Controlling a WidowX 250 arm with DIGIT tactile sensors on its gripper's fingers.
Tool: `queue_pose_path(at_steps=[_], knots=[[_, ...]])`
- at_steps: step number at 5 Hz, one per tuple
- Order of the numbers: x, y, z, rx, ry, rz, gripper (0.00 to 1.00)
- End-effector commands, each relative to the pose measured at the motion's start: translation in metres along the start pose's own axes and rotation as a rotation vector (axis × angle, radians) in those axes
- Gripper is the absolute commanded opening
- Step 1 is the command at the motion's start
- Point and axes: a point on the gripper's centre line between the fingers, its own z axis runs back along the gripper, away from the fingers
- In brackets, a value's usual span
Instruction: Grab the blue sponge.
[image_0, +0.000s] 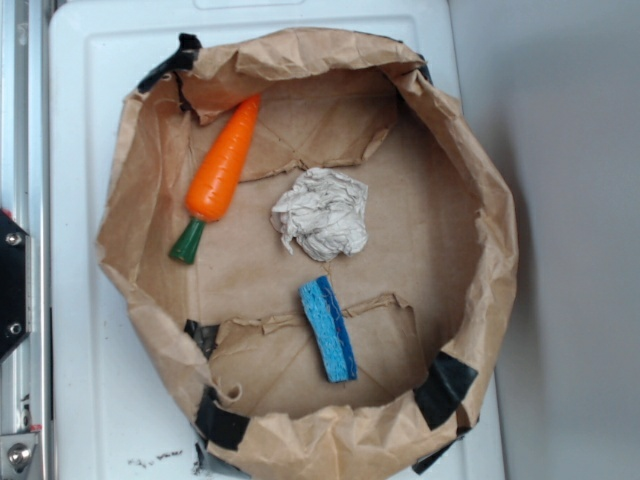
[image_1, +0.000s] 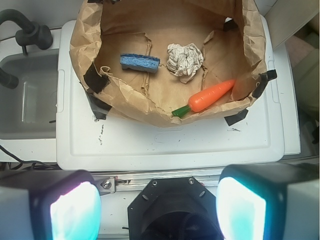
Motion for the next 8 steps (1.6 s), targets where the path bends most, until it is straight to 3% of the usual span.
queue_pose_path(at_steps=[1, 2, 4, 7, 8], knots=[[0.000, 0.000, 0.000, 0.000, 0.000, 0.000, 1.00], [0.045, -0.018, -0.006, 0.003, -0.010, 0.031, 1.00], [0.091, -0.022, -0.028, 0.035, -0.010, 0.105, 1.00], [0.091, -0.022, -0.028, 0.035, -0.010, 0.105, 1.00], [0.112, 0.000, -0.046, -0.052, 0.048, -0.109, 1.00]])
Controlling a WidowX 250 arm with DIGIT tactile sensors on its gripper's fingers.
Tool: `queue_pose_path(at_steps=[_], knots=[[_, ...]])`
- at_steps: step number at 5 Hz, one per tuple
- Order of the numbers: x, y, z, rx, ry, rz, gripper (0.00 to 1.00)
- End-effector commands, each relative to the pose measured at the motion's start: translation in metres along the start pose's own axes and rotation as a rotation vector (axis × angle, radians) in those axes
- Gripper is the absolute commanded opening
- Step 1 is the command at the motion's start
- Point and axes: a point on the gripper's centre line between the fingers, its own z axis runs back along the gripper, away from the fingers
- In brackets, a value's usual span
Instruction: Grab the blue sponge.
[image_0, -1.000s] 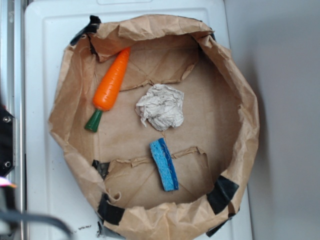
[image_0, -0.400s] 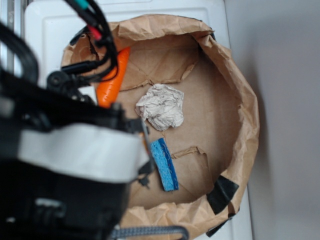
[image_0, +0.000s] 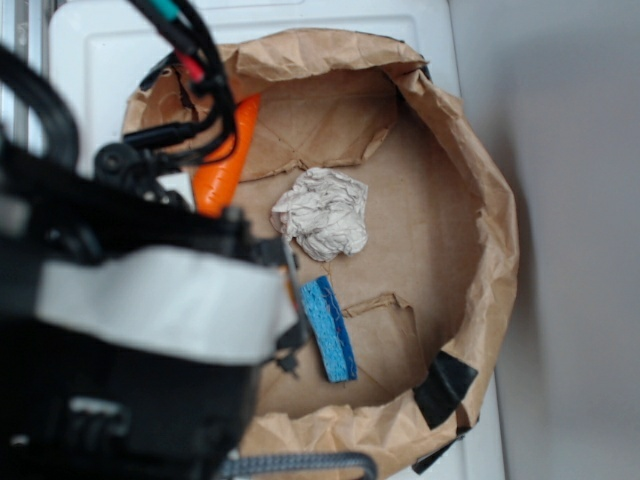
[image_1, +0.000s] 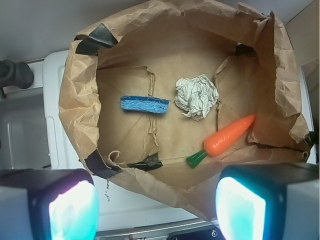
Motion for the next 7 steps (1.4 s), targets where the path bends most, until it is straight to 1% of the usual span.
queue_pose_path(at_steps=[1, 2, 3, 4, 5, 6, 7], knots=[[0.068, 0.029, -0.023, -0.130, -0.005, -0.375, 1.00], [0.091, 0.029, -0.042, -0.157, 0.007, -0.478, 1.00], [0.080, 0.022, -0.074, -0.145, -0.016, -0.568, 1.00], [0.061, 0.010, -0.106, -0.143, -0.024, -0.674, 1.00], [0.064, 0.006, -0.130, -0.143, -0.015, -0.730, 1.00], [0.079, -0.012, -0.158, -0.139, 0.007, -0.748, 1.00], [0.037, -0.015, -0.167, -0.116, 0.008, -0.802, 1.00]])
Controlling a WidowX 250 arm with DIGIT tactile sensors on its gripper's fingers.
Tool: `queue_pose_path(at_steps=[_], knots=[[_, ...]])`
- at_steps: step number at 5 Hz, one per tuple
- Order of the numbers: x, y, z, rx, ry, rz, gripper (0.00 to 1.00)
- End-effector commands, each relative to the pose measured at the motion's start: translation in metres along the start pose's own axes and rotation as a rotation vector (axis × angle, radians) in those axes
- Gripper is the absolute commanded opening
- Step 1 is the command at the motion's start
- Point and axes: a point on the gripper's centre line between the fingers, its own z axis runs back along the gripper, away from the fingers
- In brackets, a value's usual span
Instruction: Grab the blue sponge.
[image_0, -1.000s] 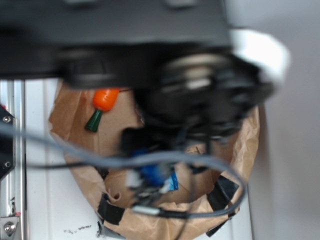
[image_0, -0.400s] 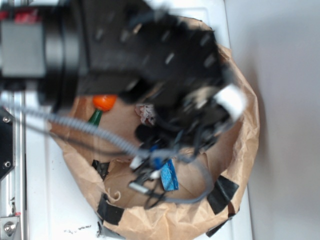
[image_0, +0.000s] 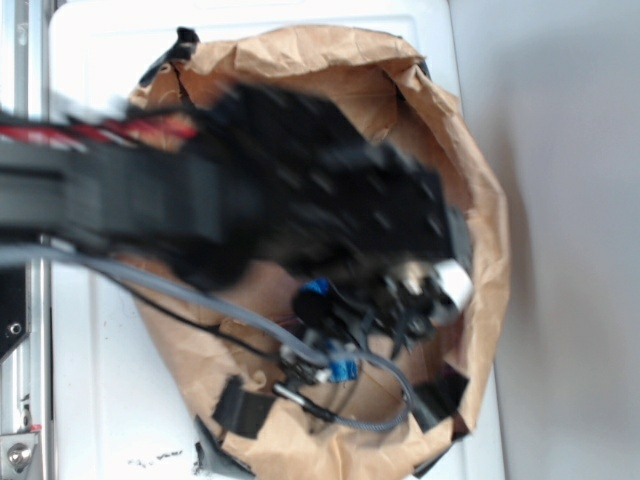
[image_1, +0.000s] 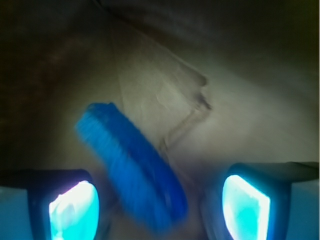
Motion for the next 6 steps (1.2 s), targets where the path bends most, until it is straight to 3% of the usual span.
queue_pose_path(at_steps=[1, 2, 3, 4, 6], knots=[[-0.064, -0.044, -0.007, 0.054, -0.026, -0.152, 1.00], [-0.070, -0.042, 0.011, 0.008, -0.066, -0.169, 0.00], [-0.062, -0.037, 0.032, -0.031, -0.109, -0.135, 0.00], [-0.042, -0.023, 0.056, -0.081, -0.109, -0.069, 1.00], [0.004, -0.015, 0.069, -0.113, -0.102, -0.038, 1.00]])
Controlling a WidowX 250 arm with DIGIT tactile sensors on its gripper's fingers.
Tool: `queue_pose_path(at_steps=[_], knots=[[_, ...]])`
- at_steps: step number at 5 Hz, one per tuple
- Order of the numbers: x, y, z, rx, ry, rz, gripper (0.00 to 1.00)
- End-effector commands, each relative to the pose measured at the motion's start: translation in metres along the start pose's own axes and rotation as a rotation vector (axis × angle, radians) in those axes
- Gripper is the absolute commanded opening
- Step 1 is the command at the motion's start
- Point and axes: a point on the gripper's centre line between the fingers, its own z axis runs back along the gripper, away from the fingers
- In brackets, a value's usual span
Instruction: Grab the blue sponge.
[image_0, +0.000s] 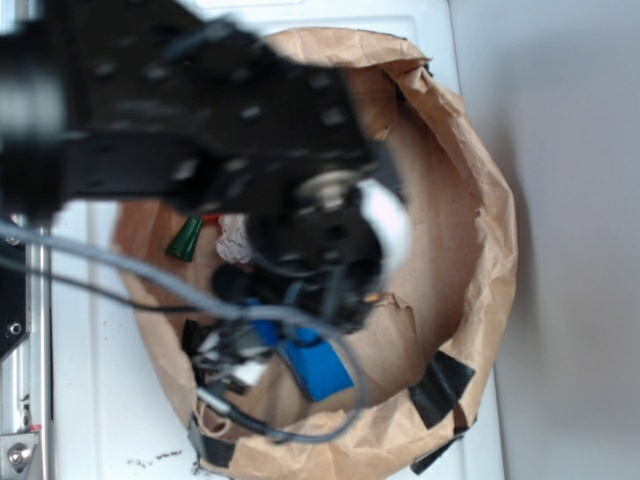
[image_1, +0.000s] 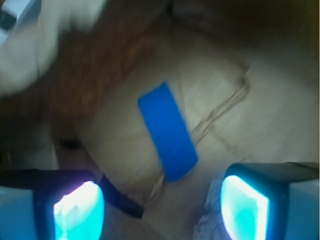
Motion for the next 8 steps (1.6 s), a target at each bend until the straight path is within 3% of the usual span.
queue_pose_path(at_steps=[1, 3, 5, 6, 7, 8], knots=[[0.036, 0.010, -0.019, 0.033, 0.013, -0.063, 1.00], [0.031, 0.012, -0.060, 0.040, 0.092, -0.131, 1.00], [-0.066, -0.025, -0.059, 0.037, 0.106, -0.203, 1.00], [-0.069, -0.030, -0.060, 0.055, 0.081, -0.178, 0.14], [-0.065, -0.033, -0.052, 0.048, 0.062, -0.160, 0.99], [-0.065, -0.033, -0.052, 0.048, 0.062, -0.160, 1.00]])
